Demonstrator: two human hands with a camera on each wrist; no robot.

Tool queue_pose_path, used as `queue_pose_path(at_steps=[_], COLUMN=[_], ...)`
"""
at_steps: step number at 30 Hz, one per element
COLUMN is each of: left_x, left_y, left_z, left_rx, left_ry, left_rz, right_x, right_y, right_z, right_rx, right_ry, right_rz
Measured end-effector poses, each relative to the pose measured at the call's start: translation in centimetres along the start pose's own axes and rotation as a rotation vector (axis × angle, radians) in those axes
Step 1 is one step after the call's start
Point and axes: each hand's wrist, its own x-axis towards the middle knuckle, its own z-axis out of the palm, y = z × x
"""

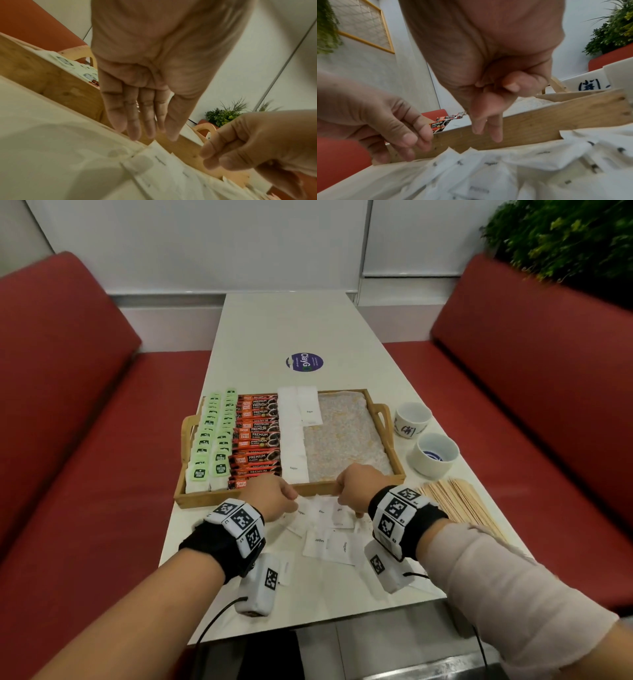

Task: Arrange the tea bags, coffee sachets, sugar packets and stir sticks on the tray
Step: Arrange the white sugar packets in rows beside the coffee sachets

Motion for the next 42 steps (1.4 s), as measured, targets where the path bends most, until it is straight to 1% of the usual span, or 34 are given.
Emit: queue_pose_path(at_steps=[3,6,9,10,14,17,19,20,23,26,29,34,36,39,42], left_x=[-0.6,-1.1,-1.5,-1.6,-1.6,-1.3,-1.1,-1.0,-0.6,-0.4,-0.3,-0.1,0.0,0.2,0.3], left_y=[-0.2,-0.1,0.0,0.1,0.0,-0.3,-0.7,-0.8,-1.2,-1.3,-1.2,-1.2,-1.1,-0.8,-0.4], left_z=[0.8,1.7,2.3,2.4,2.8,2.8,2.8,2.8,3.0,3.2,3.3,3.4,3.6,3.8,4.0], left_rx=[0.092,0.21,0.271,0.274,0.244,0.212,0.2,0.196,0.187,0.171,0.152,0.133,0.131,0.143,0.16], left_ry=[-0.021,-0.018,-0.008,0.0,0.025,0.039,0.043,0.039,0.02,0.013,0.004,-0.006,-0.01,-0.011,-0.019], left_rz=[-0.039,-0.061,-0.064,-0.063,-0.073,-0.097,-0.11,-0.117,-0.125,-0.139,-0.142,-0.151,-0.148,-0.141,-0.126], right_x=[-0.8,-1.7,-2.2,-2.2,-1.5,-1.5,-1.5,-1.4,-1.0,0.1,1.4,2.2,2.1,1.7,1.1], right_y=[0.0,-0.2,-0.6,-0.8,-1.5,-1.8,-1.6,-1.5,-1.5,-1.9,-2.3,-2.3,-2.1,-1.5,-0.6], right_z=[0.9,1.8,2.5,2.7,3.8,3.4,2.9,2.7,2.9,3.8,4.2,4.6,4.9,5.1,5.0], right_rx=[-0.084,-0.151,-0.161,-0.14,0.071,0.162,0.136,0.092,-0.027,-0.009,0.07,0.058,0.034,0.015,0.019], right_ry=[-0.02,-0.087,-0.097,-0.091,-0.113,-0.018,0.068,0.082,0.044,0.039,-0.008,-0.032,-0.003,0.08,0.086], right_rz=[0.016,0.001,-0.03,-0.04,-0.03,-0.006,0.028,0.047,0.114,0.19,0.191,0.182,0.168,0.134,0.116])
